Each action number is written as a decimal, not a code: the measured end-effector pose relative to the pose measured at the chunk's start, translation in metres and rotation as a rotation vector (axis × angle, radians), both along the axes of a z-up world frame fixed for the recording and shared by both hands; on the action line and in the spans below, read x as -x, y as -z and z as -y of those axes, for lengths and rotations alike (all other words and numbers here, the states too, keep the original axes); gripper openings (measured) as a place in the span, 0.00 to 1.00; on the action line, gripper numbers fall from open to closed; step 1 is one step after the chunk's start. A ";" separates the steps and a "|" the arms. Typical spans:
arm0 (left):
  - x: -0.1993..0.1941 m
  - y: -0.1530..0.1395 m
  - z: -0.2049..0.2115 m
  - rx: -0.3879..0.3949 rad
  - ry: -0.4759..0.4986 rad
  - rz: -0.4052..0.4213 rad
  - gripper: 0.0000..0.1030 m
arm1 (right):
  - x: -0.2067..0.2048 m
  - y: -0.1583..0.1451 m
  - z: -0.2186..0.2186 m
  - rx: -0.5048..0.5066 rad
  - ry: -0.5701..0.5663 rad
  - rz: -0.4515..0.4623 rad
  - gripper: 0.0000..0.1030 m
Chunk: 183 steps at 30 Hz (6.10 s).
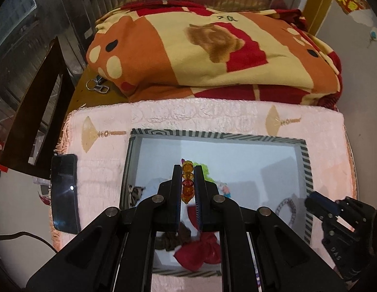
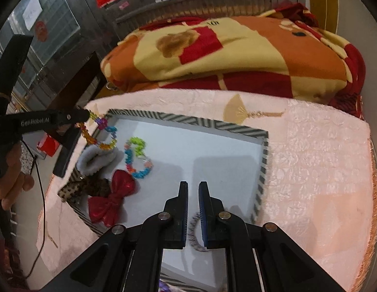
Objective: Organize jewelry
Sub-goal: 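Carry both bracelets over the tray and lower them inside, then open both tools to release the bracelets into the tray and withdraw, then move both tools toward the purple beaded bracelets and black scrunchie, then grasp the purple-white beaded bracelet with the left tool while the right tool grasps the black scrunchie, then lift both held items and carry them over the tray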
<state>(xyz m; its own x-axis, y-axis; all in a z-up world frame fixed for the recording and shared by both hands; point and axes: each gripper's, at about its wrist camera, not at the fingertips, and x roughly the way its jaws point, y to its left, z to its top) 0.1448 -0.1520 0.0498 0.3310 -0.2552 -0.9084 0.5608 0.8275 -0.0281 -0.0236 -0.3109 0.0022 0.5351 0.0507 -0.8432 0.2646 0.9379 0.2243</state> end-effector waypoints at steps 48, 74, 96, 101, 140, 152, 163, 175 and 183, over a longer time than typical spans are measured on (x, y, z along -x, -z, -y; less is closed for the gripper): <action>0.043 0.014 -0.069 0.023 -0.159 0.045 0.40 | 0.046 0.005 -0.043 -0.051 0.103 -0.041 0.40; 0.146 0.032 -0.088 0.023 -0.024 0.028 0.40 | 0.108 -0.007 -0.090 0.022 0.168 -0.032 0.56; 0.199 0.046 -0.071 0.007 0.126 -0.012 0.40 | 0.169 -0.001 -0.084 0.023 0.286 -0.056 0.56; 0.202 0.050 -0.072 -0.006 0.131 -0.020 0.40 | 0.175 0.004 -0.080 0.015 0.299 -0.070 0.56; 0.184 0.096 -0.061 -0.028 0.103 -0.200 0.45 | 0.150 0.079 -0.006 0.134 0.193 -0.174 0.11; 0.198 0.101 -0.023 -0.045 0.228 -0.160 0.45 | 0.165 0.080 0.003 0.085 0.215 -0.169 0.11; 0.205 0.118 0.005 -0.089 0.314 -0.164 0.42 | 0.165 0.081 0.003 0.074 0.218 -0.164 0.12; 0.204 0.100 0.000 0.005 0.365 -0.257 0.08 | 0.169 0.068 -0.003 0.070 0.205 -0.126 0.08; 0.196 0.069 -0.025 0.063 0.358 -0.255 0.08 | 0.171 0.041 -0.010 0.079 0.188 -0.068 0.08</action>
<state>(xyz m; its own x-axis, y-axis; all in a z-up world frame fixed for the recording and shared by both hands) -0.0515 -0.1267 -0.0192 -0.0208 -0.3702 -0.9287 0.7805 0.5745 -0.2465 -0.1947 -0.3004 -0.0387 0.4704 -0.1125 -0.8753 0.4488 0.8845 0.1275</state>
